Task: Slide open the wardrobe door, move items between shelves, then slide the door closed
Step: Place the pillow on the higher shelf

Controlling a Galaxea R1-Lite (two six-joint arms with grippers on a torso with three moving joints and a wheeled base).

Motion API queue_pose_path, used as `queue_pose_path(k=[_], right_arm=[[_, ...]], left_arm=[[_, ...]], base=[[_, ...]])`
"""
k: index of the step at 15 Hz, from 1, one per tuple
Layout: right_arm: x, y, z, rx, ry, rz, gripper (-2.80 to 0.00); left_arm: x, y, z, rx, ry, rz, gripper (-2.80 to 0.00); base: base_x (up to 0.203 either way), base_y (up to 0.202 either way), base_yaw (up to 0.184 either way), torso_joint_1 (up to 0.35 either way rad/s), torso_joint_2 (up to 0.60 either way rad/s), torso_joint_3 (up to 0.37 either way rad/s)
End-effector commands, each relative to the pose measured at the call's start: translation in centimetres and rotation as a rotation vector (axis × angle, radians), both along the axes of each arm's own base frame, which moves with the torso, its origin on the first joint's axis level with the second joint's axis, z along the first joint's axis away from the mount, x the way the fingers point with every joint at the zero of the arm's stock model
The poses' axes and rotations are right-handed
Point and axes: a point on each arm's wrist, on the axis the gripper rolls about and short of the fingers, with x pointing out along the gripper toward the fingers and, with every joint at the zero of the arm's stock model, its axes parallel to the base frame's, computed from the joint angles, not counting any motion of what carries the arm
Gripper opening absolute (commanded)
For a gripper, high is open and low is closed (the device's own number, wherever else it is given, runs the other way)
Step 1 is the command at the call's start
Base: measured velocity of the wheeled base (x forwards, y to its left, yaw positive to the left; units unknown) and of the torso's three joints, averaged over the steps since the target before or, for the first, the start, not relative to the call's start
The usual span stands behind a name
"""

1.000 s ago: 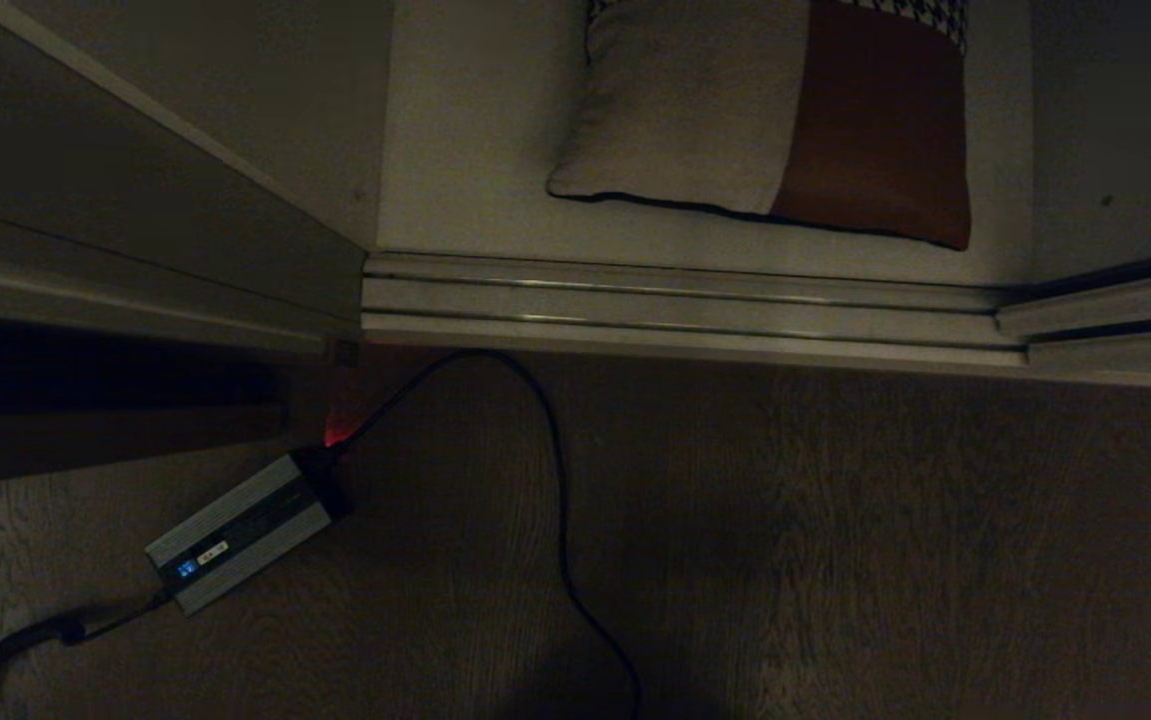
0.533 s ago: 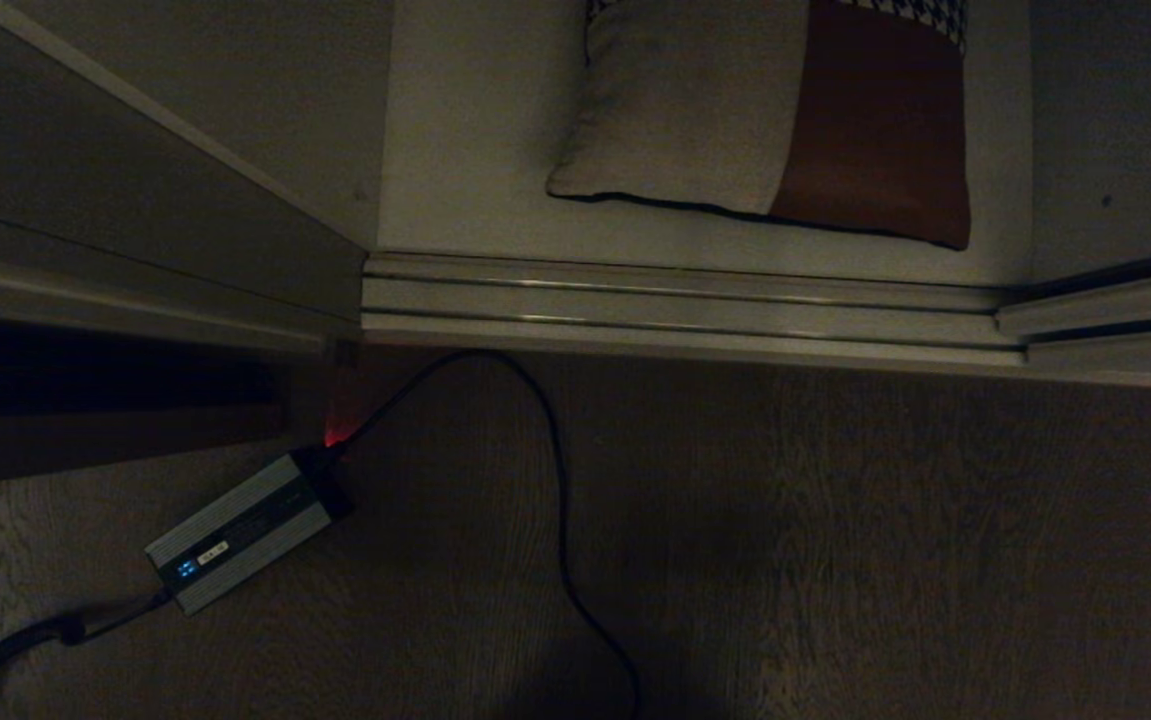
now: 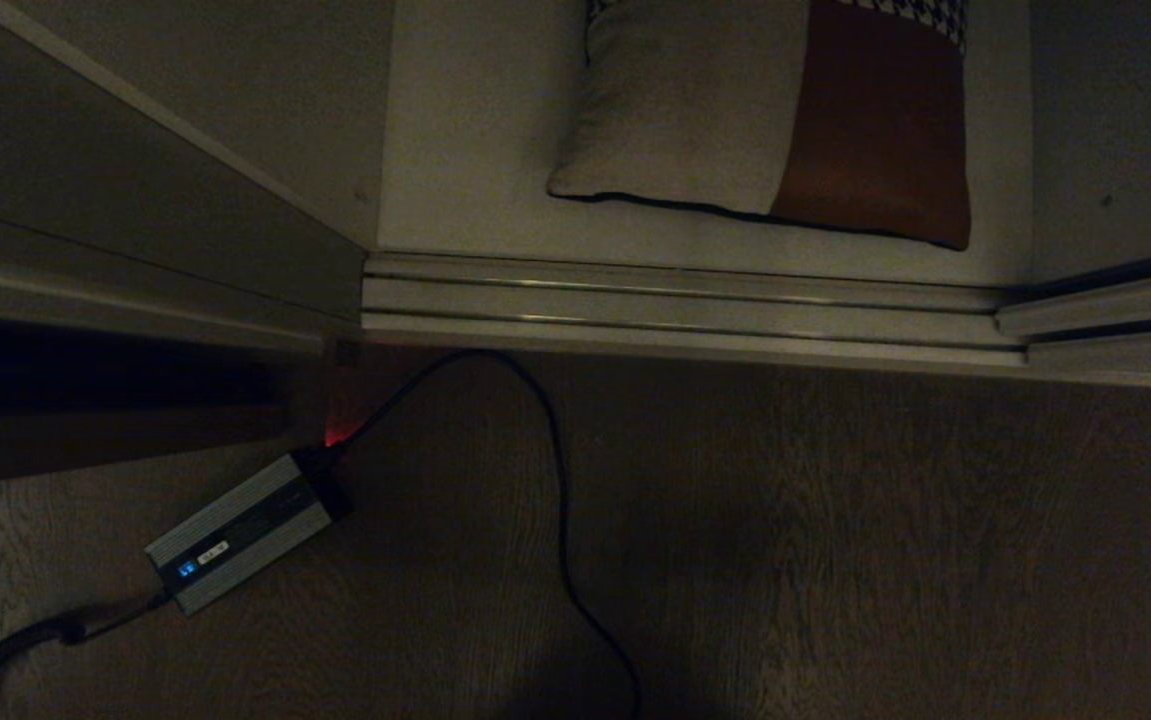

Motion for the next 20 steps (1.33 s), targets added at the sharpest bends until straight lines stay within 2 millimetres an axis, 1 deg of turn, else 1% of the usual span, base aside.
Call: queue_pose_path(k=[1, 3, 6, 9, 15, 20], right_arm=[[0.1, 0.0, -0.3, -0.011, 0.012, -0.016, -2.8], [0.1, 0.0, -0.4, 0.002, 0.017, -0.008, -2.8], [0.1, 0.0, -0.4, -0.006, 0.023, -0.006, -2.8], [0.1, 0.0, -0.4, -0.004, 0.019, -0.006, -2.8], [0.2, 0.0, -0.3, -0.003, 0.012, -0.005, -2.8], [0.2, 0.0, -0.3, -0.006, 0.012, -0.004, -2.8]], left_arm=[[0.0, 0.0, 0.0, 0.0, 0.005, 0.0, -2.8], [0.0, 0.0, 0.0, -0.001, 0.004, -0.003, -2.8], [0.2, 0.0, 0.0, 0.002, 0.024, -0.097, -2.8], [-0.8, 0.0, 0.0, 0.005, -0.096, -0.095, -2.8], [-2.2, 0.0, -0.3, 0.015, -0.277, -0.095, -2.8], [-2.2, 0.0, -0.3, 0.014, -0.279, -0.094, -2.8]], base=[[0.0, 0.0, 0.0, 0.0, 0.0, 0.0], [0.0, 0.0, 0.0, 0.0, 0.0, 0.0], [0.0, 0.0, 0.0, 0.0, 0.0, 0.0], [0.0, 0.0, 0.0, 0.0, 0.0, 0.0], [0.0, 0.0, 0.0, 0.0, 0.0, 0.0], [0.0, 0.0, 0.0, 0.0, 0.0, 0.0]])
